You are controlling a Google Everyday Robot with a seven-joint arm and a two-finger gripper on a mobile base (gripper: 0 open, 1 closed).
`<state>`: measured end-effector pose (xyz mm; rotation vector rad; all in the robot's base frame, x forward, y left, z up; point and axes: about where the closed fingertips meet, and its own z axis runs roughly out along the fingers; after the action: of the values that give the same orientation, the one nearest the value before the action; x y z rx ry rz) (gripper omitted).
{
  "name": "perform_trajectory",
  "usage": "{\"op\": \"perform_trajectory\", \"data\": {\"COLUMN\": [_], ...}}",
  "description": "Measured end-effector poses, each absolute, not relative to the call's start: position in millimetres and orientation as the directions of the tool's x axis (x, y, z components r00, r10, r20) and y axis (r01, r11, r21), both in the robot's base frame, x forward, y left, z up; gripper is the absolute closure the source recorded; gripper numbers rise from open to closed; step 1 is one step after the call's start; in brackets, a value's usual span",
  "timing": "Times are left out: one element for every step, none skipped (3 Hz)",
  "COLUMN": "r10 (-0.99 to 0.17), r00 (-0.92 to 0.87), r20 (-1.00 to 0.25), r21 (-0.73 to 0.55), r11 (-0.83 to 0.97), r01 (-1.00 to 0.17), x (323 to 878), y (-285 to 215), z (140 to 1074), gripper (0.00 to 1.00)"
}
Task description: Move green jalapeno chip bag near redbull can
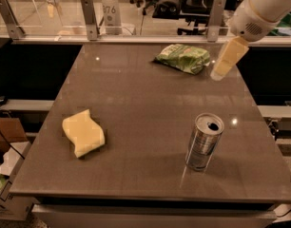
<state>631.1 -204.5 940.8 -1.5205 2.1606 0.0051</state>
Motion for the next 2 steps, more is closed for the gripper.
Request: {"op": "perform_trajectory", "data": {"r10": [-0.862,-0.845], "r00": [-0.287,-0.323], "r20": [-0.419,-0.425], "r21": [-0.264,-0.248], "r11": [0.418,0.452], "r01": [-0.869,-0.857], "x": [667,695], "y": [-197,-189], "z": [915,893], "gripper": [0.0,0.0]}}
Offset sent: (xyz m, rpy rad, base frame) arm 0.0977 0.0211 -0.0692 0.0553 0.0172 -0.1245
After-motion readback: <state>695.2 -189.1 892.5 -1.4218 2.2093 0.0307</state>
